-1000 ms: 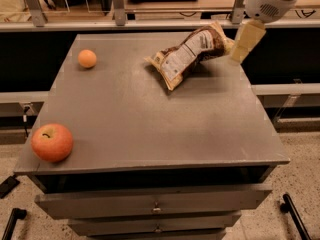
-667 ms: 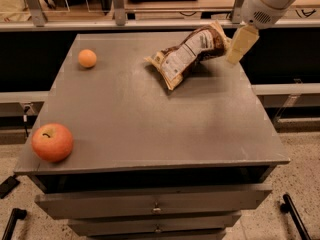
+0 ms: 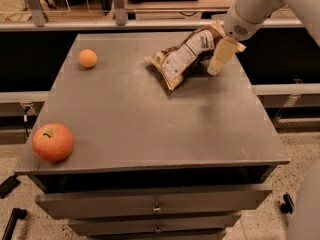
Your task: Pick brown chip bag
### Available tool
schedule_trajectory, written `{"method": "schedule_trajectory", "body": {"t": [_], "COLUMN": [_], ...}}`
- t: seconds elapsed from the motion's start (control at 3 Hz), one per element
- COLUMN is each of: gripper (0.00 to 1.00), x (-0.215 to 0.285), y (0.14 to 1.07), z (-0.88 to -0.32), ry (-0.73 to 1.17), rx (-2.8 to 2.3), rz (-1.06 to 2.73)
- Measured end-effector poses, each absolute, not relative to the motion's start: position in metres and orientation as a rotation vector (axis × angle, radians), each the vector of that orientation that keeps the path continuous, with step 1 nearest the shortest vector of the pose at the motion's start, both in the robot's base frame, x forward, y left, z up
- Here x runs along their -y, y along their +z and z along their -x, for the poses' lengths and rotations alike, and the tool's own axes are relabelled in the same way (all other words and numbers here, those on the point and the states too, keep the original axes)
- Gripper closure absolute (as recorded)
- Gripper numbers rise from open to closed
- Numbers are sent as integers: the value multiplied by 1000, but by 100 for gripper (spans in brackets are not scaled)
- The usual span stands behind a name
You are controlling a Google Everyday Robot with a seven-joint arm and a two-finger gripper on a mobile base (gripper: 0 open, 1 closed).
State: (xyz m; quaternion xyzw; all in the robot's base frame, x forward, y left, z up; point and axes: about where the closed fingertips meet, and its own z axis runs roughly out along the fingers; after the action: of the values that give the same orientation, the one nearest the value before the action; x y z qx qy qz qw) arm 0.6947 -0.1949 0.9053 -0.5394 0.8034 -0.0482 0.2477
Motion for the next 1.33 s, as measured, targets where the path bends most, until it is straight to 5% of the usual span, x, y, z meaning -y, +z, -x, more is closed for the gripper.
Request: {"method": "schedule_trajectory", "body": {"t": [0.33, 1.33], "gripper": [0, 73], "x": [191, 187], "y": [899, 891], "z": [-698, -699], "ry": [-125, -115], "rx": [-2194, -2200], "rz": [1477, 1489]}}
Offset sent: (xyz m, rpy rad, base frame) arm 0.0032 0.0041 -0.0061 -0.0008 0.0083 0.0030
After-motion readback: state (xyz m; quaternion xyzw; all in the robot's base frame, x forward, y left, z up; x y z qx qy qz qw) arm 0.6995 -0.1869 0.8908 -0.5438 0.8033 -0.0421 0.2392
